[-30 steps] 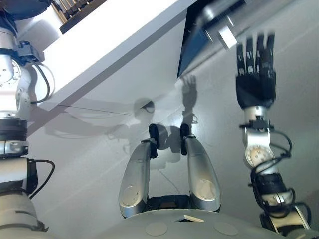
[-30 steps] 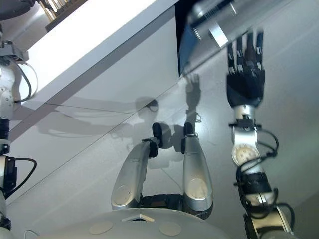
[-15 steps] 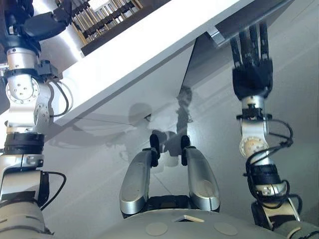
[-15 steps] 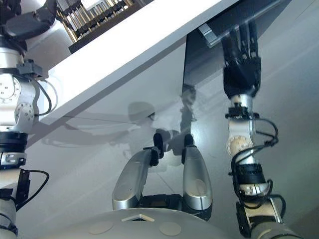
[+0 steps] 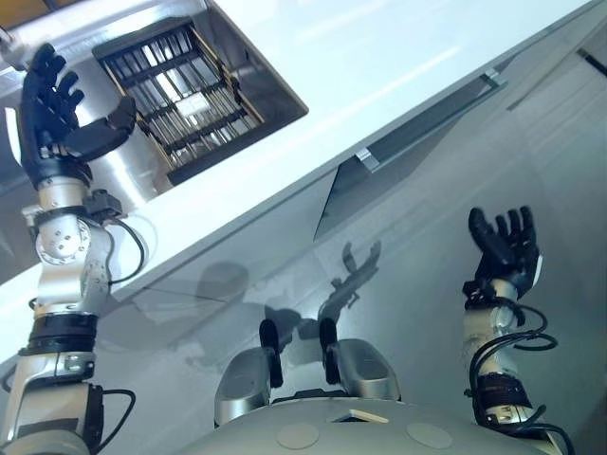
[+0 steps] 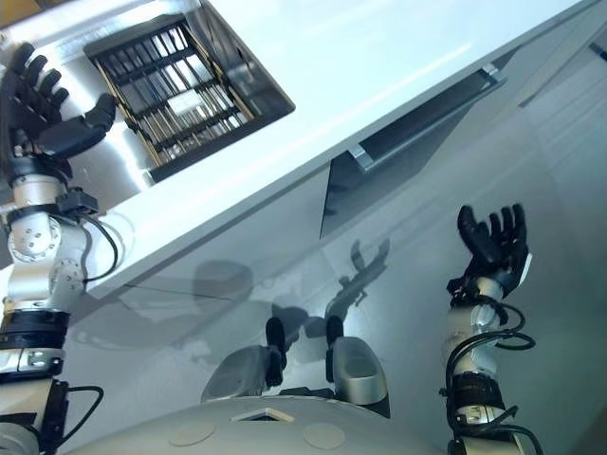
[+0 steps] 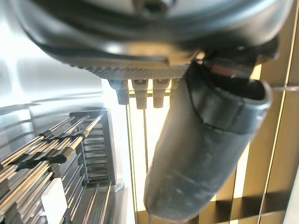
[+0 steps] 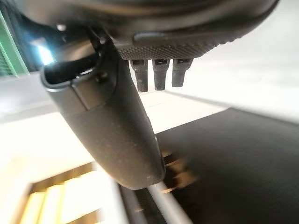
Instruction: Pick up plates and place into dishwasher.
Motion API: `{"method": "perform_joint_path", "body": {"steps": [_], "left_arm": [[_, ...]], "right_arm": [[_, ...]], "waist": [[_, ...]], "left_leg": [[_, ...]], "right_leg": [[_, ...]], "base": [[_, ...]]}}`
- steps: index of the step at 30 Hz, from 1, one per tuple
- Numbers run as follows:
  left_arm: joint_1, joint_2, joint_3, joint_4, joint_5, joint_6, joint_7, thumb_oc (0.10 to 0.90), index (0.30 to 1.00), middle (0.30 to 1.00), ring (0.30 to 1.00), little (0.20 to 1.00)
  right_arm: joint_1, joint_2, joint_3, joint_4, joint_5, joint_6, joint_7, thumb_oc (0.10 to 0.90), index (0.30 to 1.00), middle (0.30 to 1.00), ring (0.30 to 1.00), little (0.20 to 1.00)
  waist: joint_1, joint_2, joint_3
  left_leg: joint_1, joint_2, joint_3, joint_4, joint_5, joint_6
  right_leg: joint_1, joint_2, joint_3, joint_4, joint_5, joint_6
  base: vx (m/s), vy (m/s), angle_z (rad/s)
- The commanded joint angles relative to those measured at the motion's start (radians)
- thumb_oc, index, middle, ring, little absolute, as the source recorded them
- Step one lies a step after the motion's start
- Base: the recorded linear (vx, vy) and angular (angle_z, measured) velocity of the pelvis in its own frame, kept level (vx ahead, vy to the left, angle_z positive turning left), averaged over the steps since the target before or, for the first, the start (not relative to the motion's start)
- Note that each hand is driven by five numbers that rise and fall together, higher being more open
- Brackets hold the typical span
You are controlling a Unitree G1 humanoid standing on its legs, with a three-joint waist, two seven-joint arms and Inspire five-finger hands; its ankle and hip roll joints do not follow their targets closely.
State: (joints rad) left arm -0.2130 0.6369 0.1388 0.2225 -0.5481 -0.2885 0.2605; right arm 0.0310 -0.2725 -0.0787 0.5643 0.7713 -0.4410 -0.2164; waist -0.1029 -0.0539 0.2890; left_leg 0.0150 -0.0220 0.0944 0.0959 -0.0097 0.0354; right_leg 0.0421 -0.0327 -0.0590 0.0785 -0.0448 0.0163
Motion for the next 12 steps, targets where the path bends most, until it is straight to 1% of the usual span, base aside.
{"method": "perform_joint_path", "body": {"steps": [1,2,4,6,7,8,10,11,12], "left_arm": [[-0.021,-0.031,-0.015,-0.052,-0.017,-0.081,-0.001,0.800,0.900,0.900,0.900,0.900],[-0.023,-0.042,-0.020,-0.050,-0.024,-0.077,-0.005,0.800,0.900,0.900,0.900,0.900],[-0.038,-0.053,-0.026,-0.030,-0.049,-0.063,-0.014,0.800,0.900,0.900,0.900,0.900],[-0.062,-0.051,-0.035,-0.022,-0.079,-0.043,-0.027,0.800,0.900,0.900,0.900,0.900],[-0.076,-0.056,-0.042,-0.007,-0.115,-0.044,-0.054,0.800,0.900,0.900,0.900,0.900],[-0.078,-0.058,-0.043,-0.003,-0.127,-0.049,-0.062,0.800,0.900,0.900,0.900,0.900],[-0.081,-0.070,-0.040,0.001,-0.195,-0.052,-0.102,0.800,0.900,0.900,0.900,0.900],[-0.081,-0.075,-0.038,-0.004,-0.217,-0.047,-0.113,0.800,0.900,0.900,0.900,0.900],[-0.076,-0.082,-0.033,-0.022,-0.234,-0.043,-0.115,0.800,0.900,0.900,0.900,0.900]], "right_arm": [[0.000,-0.033,0.018,0.040,-0.080,0.013,0.009,0.800,0.900,0.900,0.900,0.900],[-0.001,-0.029,0.030,0.081,-0.099,0.058,0.013,0.800,0.900,0.900,0.900,0.900],[-0.006,-0.039,0.047,0.197,-0.130,0.140,0.059,0.800,0.900,0.900,0.900,0.900],[-0.015,-0.046,0.066,0.259,-0.125,0.218,0.130,0.800,0.900,0.900,0.900,0.900],[-0.023,-0.048,0.084,0.329,-0.117,0.251,0.186,0.800,0.900,0.900,0.900,0.900],[-0.024,-0.048,0.087,0.340,-0.120,0.258,0.193,0.800,0.900,0.900,0.900,0.900],[-0.029,-0.045,0.094,0.401,-0.115,0.289,0.229,0.800,0.900,0.900,0.900,0.900],[-0.029,-0.042,0.093,0.412,-0.130,0.294,0.233,0.800,0.900,0.900,0.900,0.900],[-0.027,-0.036,0.099,0.414,-0.146,0.318,0.221,0.800,0.900,0.900,0.900,0.900]], "waist": [[-0.003,0.062,-0.097],[-0.001,0.062,-0.104],[0.002,0.064,-0.118],[0.006,0.067,-0.129],[0.009,0.066,-0.139],[0.010,0.066,-0.141],[0.014,0.070,-0.154],[0.015,0.071,-0.156],[0.017,0.074,-0.164]], "left_leg": [[0.042,-0.035,-0.036,-0.093,-0.018,-0.026],[0.048,-0.033,-0.037,-0.106,-0.013,-0.029],[0.061,-0.029,-0.038,-0.136,0.000,-0.034],[0.073,-0.025,-0.042,-0.168,0.017,-0.043],[0.078,-0.023,-0.043,-0.172,0.018,-0.047],[0.078,-0.023,-0.042,-0.172,0.018,-0.048],[0.084,-0.020,-0.035,-0.172,0.013,-0.050],[0.085,-0.019,-0.033,-0.172,0.012,-0.051],[0.087,-0.016,-0.031,-0.173,0.011,-0.052]], "right_leg": [[-0.029,0.053,-0.014,0.020,-0.002,0.047],[-0.022,0.054,-0.014,0.009,0.002,0.048],[-0.005,0.056,-0.022,-0.015,0.009,0.049],[0.011,0.059,-0.031,-0.040,0.017,0.051],[0.022,0.059,-0.033,-0.066,0.029,0.053],[0.023,0.059,-0.033,-0.069,0.031,0.054],[0.031,0.057,-0.034,-0.083,0.037,0.059],[0.032,0.056,-0.034,-0.084,0.037,0.060],[0.036,0.054,-0.036,-0.087,0.036,0.062]], "base": [[-0.08,-0.061,-0.07],[-0.08,-0.058,-0.06],[-0.06,-0.046,-0.03],[-0.07,-0.058,-0.04],[-0.06,-0.052,-0.02],[-0.05,-0.042,-0.01],[0.00,0.000,0.00],[0.00,0.000,0.00],[-0.03,-0.006,-0.01]]}}
